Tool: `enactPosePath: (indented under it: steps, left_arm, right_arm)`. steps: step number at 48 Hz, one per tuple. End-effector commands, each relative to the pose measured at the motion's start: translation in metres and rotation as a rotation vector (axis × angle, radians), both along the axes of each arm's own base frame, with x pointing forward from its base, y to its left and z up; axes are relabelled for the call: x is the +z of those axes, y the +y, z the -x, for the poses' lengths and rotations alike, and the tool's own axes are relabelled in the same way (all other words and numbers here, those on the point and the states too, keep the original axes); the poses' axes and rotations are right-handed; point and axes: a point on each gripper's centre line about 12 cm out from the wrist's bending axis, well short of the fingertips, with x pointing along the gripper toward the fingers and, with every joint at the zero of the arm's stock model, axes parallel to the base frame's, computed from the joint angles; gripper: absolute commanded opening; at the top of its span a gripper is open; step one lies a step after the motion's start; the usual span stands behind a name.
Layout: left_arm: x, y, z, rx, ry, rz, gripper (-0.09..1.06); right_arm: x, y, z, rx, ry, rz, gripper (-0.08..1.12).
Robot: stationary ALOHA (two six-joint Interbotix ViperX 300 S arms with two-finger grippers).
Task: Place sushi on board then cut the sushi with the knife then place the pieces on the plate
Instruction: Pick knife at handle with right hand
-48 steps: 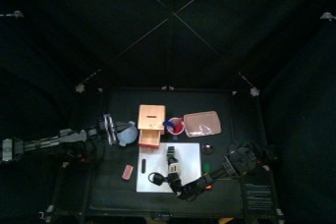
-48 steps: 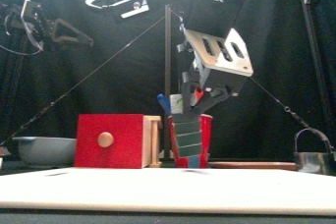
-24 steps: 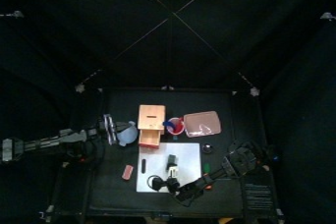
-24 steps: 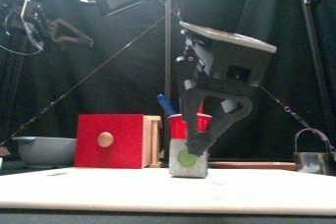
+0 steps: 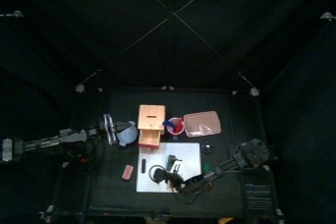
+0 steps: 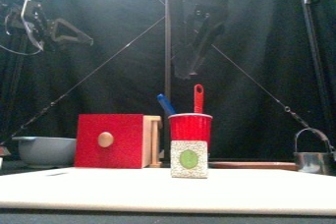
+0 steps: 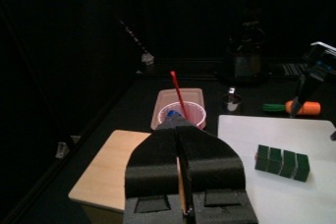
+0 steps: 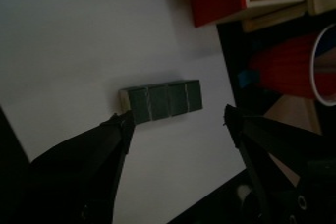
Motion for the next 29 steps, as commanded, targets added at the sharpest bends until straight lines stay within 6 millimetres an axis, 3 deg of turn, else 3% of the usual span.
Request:
enactPosePath:
  steps: [1, 5, 17, 29]
  left_arm:
    - [0.009, 0.001, -0.002, -0.001, -0.032, -0.004, 0.08]
    - [0.011, 0.001, -0.003, -0.002, -0.038, -0.005, 0.08]
    - [0.011, 0.003, -0.011, 0.0, -0.023, 0.006, 0.08]
    - [0.015, 0.007, -0.022, -0.003, -0.027, 0.009, 0.08]
  right_arm:
    - [0.036, -0.018, 0.015, 0.004, -0.118, -0.102, 1.0]
    - [0.05, -0.04, 0.034, -0.005, -0.193, -0.165, 1.0]
    - [0.063, -0.106, 0.101, -0.048, -0.315, -0.383, 0.99]
    - [0.073, -0.189, 0.116, 0.029, -0.307, -0.221, 0.99]
